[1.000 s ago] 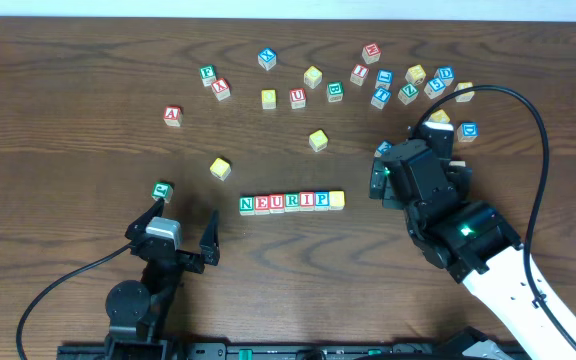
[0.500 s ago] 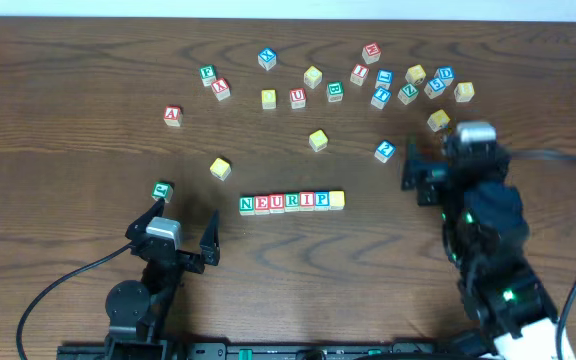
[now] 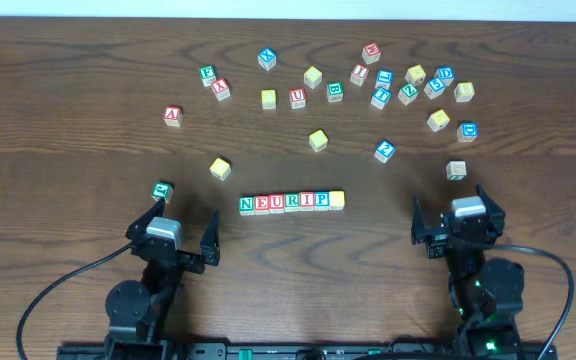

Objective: Spell out NEURIPS

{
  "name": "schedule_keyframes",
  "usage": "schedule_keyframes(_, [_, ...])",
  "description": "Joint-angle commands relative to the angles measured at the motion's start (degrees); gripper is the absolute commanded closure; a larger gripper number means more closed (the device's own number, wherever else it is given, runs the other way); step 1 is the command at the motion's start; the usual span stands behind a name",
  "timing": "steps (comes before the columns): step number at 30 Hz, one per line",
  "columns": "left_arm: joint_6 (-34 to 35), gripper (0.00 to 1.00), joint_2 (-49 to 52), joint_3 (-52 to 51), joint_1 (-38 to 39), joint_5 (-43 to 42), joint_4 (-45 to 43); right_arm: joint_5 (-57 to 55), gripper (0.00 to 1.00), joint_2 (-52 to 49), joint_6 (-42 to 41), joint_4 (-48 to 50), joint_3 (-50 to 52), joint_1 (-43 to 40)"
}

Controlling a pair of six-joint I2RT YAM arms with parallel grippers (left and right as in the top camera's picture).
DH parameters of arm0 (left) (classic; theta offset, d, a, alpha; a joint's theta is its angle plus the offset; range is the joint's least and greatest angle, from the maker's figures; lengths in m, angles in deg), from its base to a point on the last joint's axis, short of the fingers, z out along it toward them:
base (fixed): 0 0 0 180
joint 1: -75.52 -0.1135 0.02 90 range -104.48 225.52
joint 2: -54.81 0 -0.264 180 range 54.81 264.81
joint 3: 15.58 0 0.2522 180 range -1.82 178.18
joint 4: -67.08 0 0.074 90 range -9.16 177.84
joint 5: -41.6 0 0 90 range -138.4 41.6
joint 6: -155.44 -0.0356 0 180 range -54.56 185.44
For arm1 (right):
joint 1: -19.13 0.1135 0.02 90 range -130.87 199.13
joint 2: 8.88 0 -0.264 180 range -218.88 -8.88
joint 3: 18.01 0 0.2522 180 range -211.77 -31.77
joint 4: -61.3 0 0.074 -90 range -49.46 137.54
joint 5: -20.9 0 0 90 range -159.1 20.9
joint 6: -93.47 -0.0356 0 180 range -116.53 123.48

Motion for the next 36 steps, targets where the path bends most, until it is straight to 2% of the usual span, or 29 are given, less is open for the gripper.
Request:
schedule_keyframes(1, [0.52,0.04,-0.37,-0.72,-0.35,-1.46,2.45,4.74,0.01,5.57,1.33,1.22,3.87,-2.21])
schedule_keyframes(8, [0.52,0.04,-0.37,-0.72,-0.35,-1.46,2.45,5.09,0.01,10.51,3.80,-2.89,5.16,-2.64])
schedule_keyframes(13, [0.52,0.04,-0.37,-0.72,-0.35,-1.46,2.45,4.68,0.01,12.68,3.10,-10.05,5.16,-2.75])
schedule_keyframes(36, [0.52,0.04,-0.37,-0.72,-0.35,-1.46,2.45,4.87,0.01,12.70,-2.82,-9.92,5.16,-4.11])
